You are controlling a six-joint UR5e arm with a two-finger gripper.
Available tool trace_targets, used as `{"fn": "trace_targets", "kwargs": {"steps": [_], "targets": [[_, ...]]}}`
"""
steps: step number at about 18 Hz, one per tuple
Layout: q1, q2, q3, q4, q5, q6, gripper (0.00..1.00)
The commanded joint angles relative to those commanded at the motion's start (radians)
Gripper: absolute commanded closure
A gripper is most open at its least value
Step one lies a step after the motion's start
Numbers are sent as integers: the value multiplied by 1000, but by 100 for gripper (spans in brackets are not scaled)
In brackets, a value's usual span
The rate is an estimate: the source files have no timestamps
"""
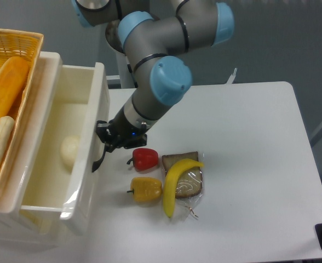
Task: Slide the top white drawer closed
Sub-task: 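Push the white drawer front with the gripper into the cabinet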
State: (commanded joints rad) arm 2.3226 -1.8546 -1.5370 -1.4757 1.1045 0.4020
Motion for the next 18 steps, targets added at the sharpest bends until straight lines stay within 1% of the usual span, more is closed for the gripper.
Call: {"fn": "trace_targets", "kwargs": {"steps": [5, 11, 12, 15, 18], "targets": [[-52, 2, 0, 6, 0, -29, 86], [-88, 2, 12, 8, -2, -41, 86], [-89, 0, 14, 12, -2, -46, 86], [-101, -12, 15, 63, 2, -78, 86], [-101, -14, 17, 64, 2, -78, 86]]}}
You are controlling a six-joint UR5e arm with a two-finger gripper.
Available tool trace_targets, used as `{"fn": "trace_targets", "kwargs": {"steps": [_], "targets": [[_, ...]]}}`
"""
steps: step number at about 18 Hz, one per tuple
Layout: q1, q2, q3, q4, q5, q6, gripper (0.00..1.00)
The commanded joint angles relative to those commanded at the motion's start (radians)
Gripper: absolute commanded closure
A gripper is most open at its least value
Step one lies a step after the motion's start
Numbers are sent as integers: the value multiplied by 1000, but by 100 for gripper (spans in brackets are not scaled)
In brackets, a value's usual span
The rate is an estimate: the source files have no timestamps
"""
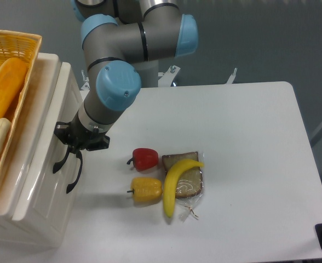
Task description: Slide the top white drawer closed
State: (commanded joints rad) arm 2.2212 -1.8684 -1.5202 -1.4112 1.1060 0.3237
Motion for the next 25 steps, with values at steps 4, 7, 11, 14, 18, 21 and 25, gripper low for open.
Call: {"fn": "trace_targets", "kwargs": {"steps": [4, 7, 11, 14, 18, 21, 25], "targets": [[11, -3, 0, 3, 3, 15, 76], [70, 0, 0, 9, 3, 32, 51], [146, 3, 2, 15, 3, 63, 29], [213, 6, 6, 29, 5, 64, 11], [307, 8, 12, 29, 54, 127, 0], [363, 6, 11, 31, 121, 161, 0], [448, 2, 8, 31, 242, 289, 0]]}}
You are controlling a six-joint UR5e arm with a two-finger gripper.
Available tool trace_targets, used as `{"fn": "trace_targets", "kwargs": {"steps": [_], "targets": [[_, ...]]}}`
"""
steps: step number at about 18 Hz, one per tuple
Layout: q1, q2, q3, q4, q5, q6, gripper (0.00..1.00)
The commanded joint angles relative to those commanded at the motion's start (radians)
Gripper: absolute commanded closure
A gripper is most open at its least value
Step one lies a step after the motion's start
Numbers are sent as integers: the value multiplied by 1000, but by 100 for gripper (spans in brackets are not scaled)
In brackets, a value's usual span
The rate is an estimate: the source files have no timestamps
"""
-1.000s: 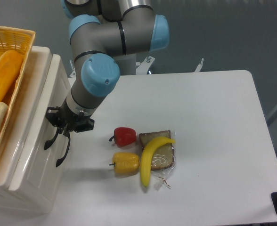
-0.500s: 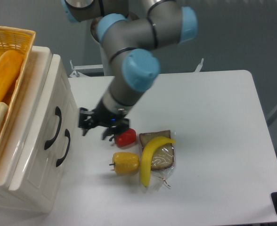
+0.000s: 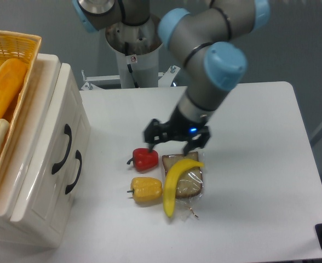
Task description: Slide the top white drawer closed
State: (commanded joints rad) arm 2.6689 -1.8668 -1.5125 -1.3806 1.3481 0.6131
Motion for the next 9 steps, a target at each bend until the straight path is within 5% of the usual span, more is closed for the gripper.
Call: {"fn": "trace_targets", "kwargs": {"steps": [9], "targets": [[244, -38, 5, 63, 68, 388, 0]]}}
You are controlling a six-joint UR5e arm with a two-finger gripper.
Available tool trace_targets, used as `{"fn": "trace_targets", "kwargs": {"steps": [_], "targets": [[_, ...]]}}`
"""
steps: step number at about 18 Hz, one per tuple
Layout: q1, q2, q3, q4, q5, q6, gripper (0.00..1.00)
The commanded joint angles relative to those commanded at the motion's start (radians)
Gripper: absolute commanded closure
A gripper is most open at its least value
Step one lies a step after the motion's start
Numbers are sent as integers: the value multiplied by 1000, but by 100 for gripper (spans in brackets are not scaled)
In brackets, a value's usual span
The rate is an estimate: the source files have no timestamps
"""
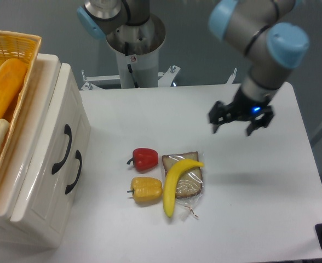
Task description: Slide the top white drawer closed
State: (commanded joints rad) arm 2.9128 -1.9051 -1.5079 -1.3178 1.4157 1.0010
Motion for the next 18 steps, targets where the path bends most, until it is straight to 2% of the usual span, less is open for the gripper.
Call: {"fn": "trace_targets", "kwargs": {"steps": [4, 10, 18], "targets": [[43, -23, 0, 60, 55, 138, 0], [75, -34, 6, 63, 112, 407, 0], [83, -48, 5, 63, 117, 488, 0]]}}
